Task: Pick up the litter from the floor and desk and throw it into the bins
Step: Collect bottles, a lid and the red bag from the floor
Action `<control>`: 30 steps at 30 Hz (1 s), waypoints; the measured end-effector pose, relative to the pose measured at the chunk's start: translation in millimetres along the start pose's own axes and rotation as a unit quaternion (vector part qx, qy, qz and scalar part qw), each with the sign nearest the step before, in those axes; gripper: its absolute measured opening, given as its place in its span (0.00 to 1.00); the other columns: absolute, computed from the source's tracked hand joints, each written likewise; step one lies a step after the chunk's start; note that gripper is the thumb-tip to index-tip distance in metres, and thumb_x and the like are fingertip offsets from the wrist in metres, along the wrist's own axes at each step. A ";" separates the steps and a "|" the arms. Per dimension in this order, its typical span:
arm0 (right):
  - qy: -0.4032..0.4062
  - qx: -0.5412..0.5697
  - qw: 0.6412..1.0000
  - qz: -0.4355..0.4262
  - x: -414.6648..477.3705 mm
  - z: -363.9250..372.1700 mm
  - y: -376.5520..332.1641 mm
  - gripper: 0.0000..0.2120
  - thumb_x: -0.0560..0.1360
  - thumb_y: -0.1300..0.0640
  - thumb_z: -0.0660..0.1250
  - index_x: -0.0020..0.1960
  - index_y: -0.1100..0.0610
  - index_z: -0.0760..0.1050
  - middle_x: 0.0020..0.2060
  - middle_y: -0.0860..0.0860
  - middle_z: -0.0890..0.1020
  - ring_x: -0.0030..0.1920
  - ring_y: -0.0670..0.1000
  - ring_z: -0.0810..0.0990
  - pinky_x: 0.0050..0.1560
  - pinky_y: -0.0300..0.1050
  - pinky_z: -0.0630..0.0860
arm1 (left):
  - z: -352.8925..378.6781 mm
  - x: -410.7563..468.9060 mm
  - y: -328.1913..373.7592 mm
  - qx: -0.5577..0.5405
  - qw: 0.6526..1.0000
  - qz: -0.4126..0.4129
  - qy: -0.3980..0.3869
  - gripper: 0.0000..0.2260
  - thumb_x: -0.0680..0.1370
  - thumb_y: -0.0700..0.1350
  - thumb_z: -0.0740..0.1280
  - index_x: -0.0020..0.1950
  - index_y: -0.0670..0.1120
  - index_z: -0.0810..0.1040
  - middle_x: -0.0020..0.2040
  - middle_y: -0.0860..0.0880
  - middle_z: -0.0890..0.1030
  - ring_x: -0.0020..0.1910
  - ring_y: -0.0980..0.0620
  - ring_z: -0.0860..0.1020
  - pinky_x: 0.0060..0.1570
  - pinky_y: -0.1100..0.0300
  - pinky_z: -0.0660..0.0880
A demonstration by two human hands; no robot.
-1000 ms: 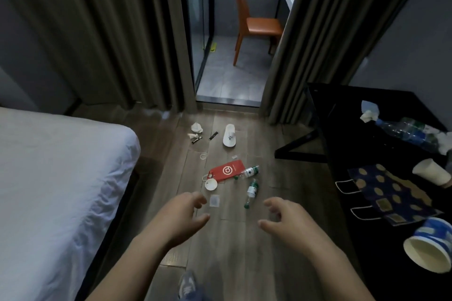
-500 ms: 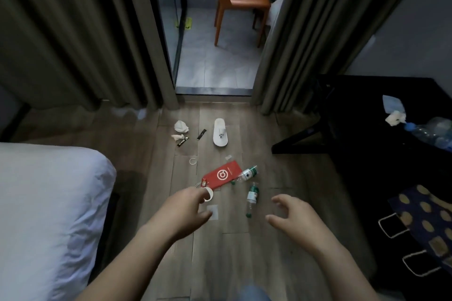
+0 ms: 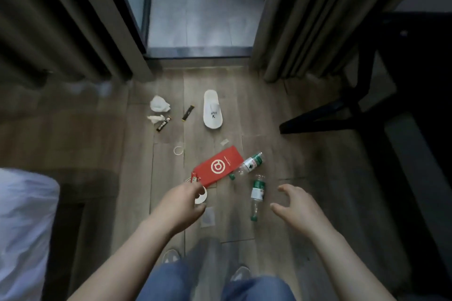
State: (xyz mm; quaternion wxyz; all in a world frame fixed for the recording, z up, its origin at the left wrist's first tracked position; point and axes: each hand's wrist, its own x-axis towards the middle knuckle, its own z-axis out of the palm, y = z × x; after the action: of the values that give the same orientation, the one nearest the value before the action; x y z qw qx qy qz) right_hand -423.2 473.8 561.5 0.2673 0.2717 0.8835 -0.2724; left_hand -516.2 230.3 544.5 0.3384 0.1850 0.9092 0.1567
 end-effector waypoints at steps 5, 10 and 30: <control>-0.007 0.013 0.999 0.041 114.1 86.7 32.1 0.21 0.73 0.53 0.68 0.65 0.56 0.72 0.60 0.55 0.75 0.60 0.55 0.75 0.55 0.42 0.69 | 74.6 110.4 -54.6 0.022 0.998 0.017 -0.050 0.14 0.76 0.47 0.64 0.62 0.47 0.74 0.58 0.49 0.78 0.57 0.50 0.76 0.51 0.61 0.70; -0.038 -0.001 0.998 0.051 200.2 173.8 67.4 0.26 0.73 0.51 0.68 0.69 0.56 0.68 0.64 0.55 0.71 0.63 0.55 0.73 0.55 0.42 0.69 | 157.1 191.1 -106.4 0.042 0.997 0.026 -0.065 0.15 0.77 0.48 0.64 0.62 0.46 0.74 0.59 0.49 0.78 0.58 0.50 0.76 0.52 0.62 0.69; 0.186 -0.084 0.973 -0.103 347.6 385.1 183.4 0.31 0.71 0.45 0.70 0.71 0.54 0.66 0.65 0.55 0.70 0.67 0.56 0.67 0.68 0.54 0.64 | 375.7 326.5 -257.8 0.192 0.971 0.144 0.014 0.32 0.67 0.58 0.74 0.66 0.48 0.70 0.66 0.46 0.66 0.62 0.44 0.68 0.60 0.50 0.71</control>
State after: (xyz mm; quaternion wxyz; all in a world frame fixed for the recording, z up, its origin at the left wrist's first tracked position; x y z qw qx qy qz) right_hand -430.1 477.9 11.4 0.0904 0.2015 0.9608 -0.1675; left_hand -552.0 207.3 -14.4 0.2574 0.3736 0.8907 0.0286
